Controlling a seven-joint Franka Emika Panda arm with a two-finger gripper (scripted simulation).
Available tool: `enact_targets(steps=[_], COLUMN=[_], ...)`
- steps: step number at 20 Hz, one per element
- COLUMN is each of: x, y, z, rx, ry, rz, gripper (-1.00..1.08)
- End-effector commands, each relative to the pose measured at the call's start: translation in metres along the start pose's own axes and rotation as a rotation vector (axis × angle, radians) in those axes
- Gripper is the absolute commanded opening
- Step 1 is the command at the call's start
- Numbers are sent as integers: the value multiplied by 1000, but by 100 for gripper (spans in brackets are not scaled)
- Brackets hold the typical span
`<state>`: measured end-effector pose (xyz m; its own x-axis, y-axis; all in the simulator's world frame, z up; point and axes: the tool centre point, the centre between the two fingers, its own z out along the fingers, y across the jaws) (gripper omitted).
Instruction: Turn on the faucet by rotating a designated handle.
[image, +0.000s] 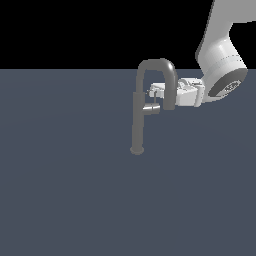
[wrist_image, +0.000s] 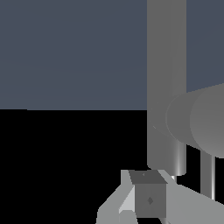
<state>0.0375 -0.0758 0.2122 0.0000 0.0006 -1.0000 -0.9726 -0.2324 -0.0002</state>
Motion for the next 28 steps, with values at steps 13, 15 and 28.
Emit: enact_targets(steps=[13, 15, 28], x=[-11, -11, -7], y=[27, 33, 60], z=[0, 0, 0], rx=[0, 0, 2], ry=[1, 1, 4], rz=[-1, -1, -7], gripper=[-100, -100, -100])
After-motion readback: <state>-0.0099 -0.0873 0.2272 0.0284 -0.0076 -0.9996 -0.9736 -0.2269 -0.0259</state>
